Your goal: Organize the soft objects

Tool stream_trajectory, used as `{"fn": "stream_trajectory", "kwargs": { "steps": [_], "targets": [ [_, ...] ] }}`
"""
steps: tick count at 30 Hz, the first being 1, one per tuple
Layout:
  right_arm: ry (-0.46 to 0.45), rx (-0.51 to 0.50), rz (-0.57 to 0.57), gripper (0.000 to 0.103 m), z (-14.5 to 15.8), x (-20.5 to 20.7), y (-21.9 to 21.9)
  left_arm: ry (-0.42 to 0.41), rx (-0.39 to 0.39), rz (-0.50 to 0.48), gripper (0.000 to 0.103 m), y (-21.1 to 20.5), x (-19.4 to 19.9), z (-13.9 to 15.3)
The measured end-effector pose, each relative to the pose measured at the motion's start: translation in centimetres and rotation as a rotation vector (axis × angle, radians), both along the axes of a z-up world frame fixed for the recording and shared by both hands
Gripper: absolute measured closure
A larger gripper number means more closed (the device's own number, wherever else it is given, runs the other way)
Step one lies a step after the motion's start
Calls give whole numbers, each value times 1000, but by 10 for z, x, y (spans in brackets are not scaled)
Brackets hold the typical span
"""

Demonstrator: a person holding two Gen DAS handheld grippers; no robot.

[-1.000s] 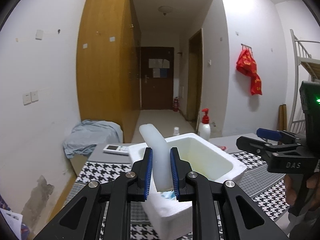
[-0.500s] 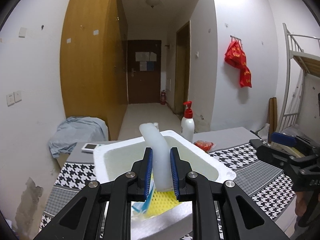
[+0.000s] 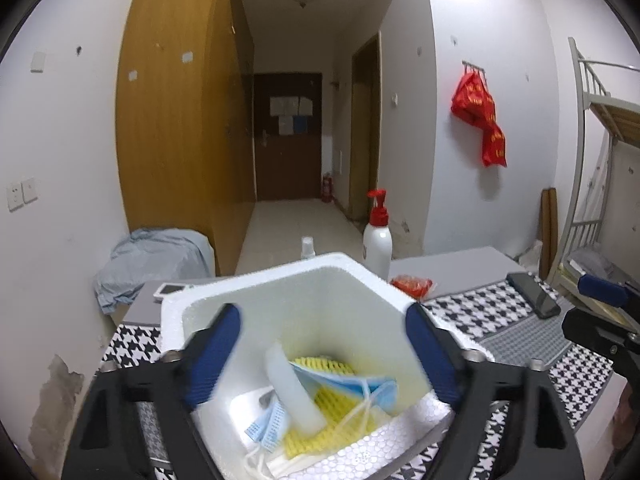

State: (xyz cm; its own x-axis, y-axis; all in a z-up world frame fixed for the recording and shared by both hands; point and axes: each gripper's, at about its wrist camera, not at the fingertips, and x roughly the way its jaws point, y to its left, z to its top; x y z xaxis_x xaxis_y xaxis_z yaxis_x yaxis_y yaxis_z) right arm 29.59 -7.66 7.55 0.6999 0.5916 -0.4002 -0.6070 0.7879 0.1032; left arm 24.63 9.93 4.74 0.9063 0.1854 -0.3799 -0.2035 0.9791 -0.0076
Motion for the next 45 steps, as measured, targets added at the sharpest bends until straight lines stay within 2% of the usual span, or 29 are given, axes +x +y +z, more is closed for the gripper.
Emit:
{"fn": "stream_trajectory", "kwargs": {
  "steps": [7, 10, 14, 19, 29, 38, 45],
  "targets": [
    [-2, 3, -4, 4, 1, -6, -6, 1, -19, 14, 13, -4, -9, 8],
    [-18, 13, -6, 0, 5, -18, -10, -13, -15, 15, 13, -9, -23, 14],
    [-36, 22, 1, 0, 14, -36, -16, -51, -8, 28, 6, -18, -48, 25],
    [-65, 35, 7, 0, 23, -63, -26, -79, 18, 36, 3, -32, -79, 34],
    [-108, 49, 9, 0, 24, -109, -41, -126, 58, 51, 3, -59, -132, 38],
    [-165, 67, -6, 0, 11, -154, -50, -202, 51, 44, 1, -71, -179, 27],
    [-192, 73, -11, 0, -11, -187, -54, -223, 34, 59, 1, -74, -208, 6]
  ]
}}
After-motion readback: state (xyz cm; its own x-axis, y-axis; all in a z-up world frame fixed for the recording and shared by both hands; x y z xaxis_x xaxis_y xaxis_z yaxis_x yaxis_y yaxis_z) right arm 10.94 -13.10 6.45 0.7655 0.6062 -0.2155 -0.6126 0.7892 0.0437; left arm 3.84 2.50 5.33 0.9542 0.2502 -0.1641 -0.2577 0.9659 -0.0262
